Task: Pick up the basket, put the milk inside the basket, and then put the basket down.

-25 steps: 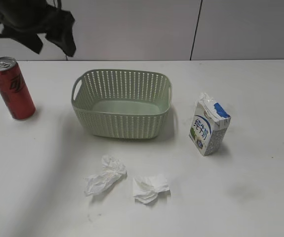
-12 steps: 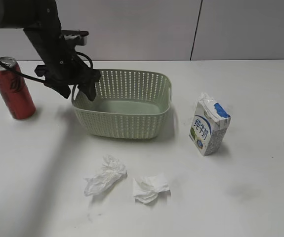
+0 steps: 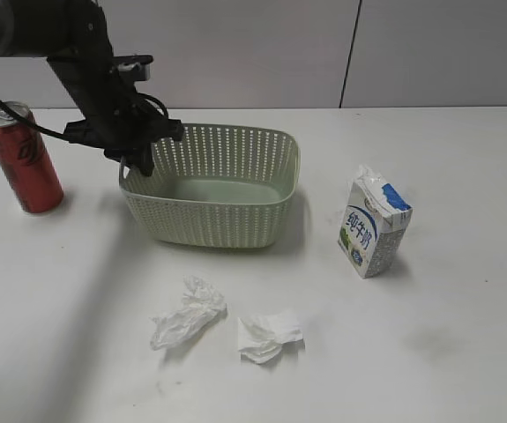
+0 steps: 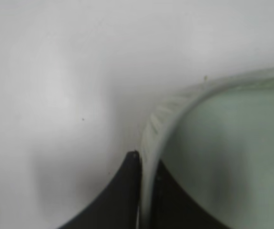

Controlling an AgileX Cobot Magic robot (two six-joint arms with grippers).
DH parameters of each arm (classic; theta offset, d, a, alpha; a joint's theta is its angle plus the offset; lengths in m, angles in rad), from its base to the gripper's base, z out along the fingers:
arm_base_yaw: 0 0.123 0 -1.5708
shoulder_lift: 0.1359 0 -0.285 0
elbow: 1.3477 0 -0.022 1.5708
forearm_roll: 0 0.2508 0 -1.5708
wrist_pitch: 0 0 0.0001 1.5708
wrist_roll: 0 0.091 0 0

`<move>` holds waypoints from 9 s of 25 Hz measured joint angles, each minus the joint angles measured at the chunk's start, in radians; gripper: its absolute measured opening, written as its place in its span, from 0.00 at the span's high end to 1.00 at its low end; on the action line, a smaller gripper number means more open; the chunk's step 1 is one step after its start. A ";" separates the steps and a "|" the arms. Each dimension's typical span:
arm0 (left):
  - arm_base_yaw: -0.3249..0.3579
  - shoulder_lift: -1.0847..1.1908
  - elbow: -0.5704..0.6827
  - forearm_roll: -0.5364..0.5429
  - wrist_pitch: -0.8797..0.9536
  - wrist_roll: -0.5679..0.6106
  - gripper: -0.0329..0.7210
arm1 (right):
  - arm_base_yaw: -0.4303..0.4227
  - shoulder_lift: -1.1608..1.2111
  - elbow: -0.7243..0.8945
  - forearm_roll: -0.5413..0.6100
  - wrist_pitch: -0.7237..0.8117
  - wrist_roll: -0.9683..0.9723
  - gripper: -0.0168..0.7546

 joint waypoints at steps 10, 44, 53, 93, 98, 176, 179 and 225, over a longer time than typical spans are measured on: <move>0.000 -0.062 -0.009 0.043 0.104 -0.081 0.96 | 0.000 0.000 0.000 0.000 0.000 -0.001 0.21; 0.000 -0.155 -0.011 0.034 0.141 -0.106 0.96 | 0.144 1.312 -0.579 0.316 -0.212 -0.322 0.13; 0.000 -0.155 -0.011 0.034 0.146 -0.106 0.96 | 0.342 1.584 -0.588 0.098 -0.311 -0.040 0.14; 0.000 -0.155 -0.011 0.045 0.150 -0.107 0.96 | 0.418 1.817 -1.395 0.013 0.166 -0.060 0.56; 0.000 -0.155 -0.011 0.045 0.150 -0.107 0.96 | 0.508 1.976 -1.594 0.015 0.204 -0.060 0.56; -0.131 -0.553 0.014 0.154 0.350 -0.112 0.18 | 0.255 0.564 -0.332 -0.080 0.206 0.083 0.21; -0.219 -0.683 0.103 0.171 0.353 -0.135 0.18 | 0.255 0.492 -0.279 -0.066 0.210 0.083 0.21; -0.331 -2.001 1.191 0.160 0.198 0.020 0.20 | 0.255 0.141 -0.002 -0.010 0.003 -0.071 0.21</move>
